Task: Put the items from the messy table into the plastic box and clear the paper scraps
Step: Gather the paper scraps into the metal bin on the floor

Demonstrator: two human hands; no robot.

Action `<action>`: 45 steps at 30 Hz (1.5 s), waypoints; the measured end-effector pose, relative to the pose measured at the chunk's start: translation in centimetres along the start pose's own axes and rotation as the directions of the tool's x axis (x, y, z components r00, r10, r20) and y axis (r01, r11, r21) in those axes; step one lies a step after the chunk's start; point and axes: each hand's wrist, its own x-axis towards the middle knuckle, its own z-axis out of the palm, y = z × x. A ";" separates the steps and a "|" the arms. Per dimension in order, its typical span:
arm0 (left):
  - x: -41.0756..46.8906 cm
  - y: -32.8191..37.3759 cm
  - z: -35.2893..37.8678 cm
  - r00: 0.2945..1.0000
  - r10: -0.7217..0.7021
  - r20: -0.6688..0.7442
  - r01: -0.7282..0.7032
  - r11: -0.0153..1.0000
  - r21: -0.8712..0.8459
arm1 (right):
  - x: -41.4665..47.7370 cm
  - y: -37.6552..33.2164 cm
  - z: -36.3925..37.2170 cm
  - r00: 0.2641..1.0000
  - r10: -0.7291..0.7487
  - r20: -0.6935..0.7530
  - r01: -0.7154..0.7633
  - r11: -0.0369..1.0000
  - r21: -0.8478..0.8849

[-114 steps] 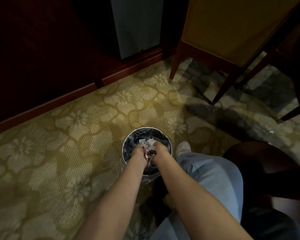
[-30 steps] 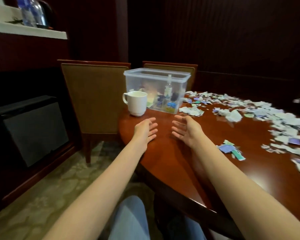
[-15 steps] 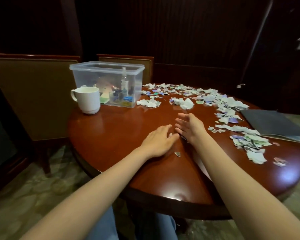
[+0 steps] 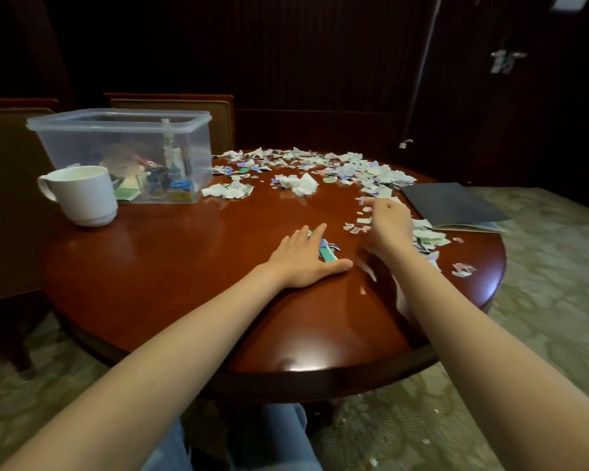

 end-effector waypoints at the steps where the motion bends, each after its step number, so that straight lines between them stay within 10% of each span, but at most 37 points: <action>1: 0.4 0.4 0.2 1.000 0.004 -0.003 -0.004 1.000 -0.002 | 0.0 0.6 -1.0 0.994 -0.096 -0.059 0.086 0.984 -0.158; 5: 1.6 1.4 0.7 0.999 0.024 -0.024 -0.024 1.000 0.017 | 0.7 2.9 -4.6 0.968 -0.238 -0.081 0.119 0.718 -0.685; 9: 2.5 1.9 0.8 0.999 0.032 -0.036 -0.031 0.999 0.030 | 1.5 5.4 -7.3 0.997 0.016 -0.073 -0.070 0.534 -0.842; 17: 3.4 2.2 1.0 0.997 0.064 -0.051 -0.064 0.998 -0.008 | 3.7 6.3 -7.2 0.995 0.099 0.013 -0.047 0.581 -0.813; 26: 4.3 1.8 1.0 0.992 0.048 -0.113 -0.076 0.964 -0.256 | 2.7 4.8 -2.4 0.909 -0.135 0.394 0.377 0.668 -0.642; 38: 4.5 0.1 -0.5 0.934 -0.343 -0.103 0.046 0.400 -0.916 | 3.7 3.4 4.0 0.811 -0.270 0.518 0.539 0.688 -0.486; 45: 4.6 -0.8 -1.5 0.942 -0.231 -0.242 -0.048 0.624 -0.780 | 5.5 2.9 6.0 0.875 -0.327 0.358 0.418 0.882 -0.216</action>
